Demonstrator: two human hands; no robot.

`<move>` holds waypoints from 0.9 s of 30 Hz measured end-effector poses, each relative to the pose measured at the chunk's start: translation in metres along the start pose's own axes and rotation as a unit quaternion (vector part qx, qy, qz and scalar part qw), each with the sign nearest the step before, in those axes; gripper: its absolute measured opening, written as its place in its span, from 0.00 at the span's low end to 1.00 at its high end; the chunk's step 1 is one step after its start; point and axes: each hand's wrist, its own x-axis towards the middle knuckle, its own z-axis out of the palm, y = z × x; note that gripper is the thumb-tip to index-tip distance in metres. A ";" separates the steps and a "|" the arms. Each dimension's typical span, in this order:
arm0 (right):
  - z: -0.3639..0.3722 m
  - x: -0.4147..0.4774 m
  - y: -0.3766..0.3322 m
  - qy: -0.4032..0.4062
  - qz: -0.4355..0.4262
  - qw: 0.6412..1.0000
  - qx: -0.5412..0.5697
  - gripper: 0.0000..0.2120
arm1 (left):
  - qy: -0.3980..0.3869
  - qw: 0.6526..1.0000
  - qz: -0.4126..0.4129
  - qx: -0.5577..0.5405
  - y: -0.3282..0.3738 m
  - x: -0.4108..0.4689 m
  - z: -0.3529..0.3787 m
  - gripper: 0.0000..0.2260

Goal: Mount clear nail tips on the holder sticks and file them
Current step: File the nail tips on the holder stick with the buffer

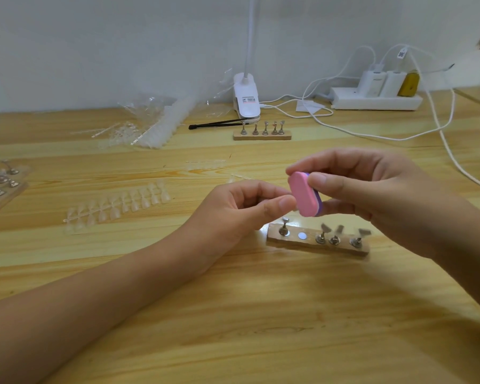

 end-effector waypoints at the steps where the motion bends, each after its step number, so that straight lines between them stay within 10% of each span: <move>1: 0.000 0.000 0.000 -0.002 0.001 1.000 0.001 0.12 | 0.009 1.000 -0.008 -0.001 0.000 0.001 0.000 0.09; 14: -0.002 0.000 -0.003 -0.019 0.006 1.000 -0.020 0.12 | 0.027 0.999 -0.024 -0.017 0.001 0.002 0.000 0.14; 22: -0.004 0.007 0.001 0.107 -0.058 0.990 0.076 0.11 | 0.000 1.000 -0.016 0.026 0.001 -0.001 0.003 0.04; 27: -0.030 0.008 0.011 0.162 -0.052 0.926 -0.336 0.06 | 0.023 0.999 -0.030 0.002 0.000 0.001 0.000 0.11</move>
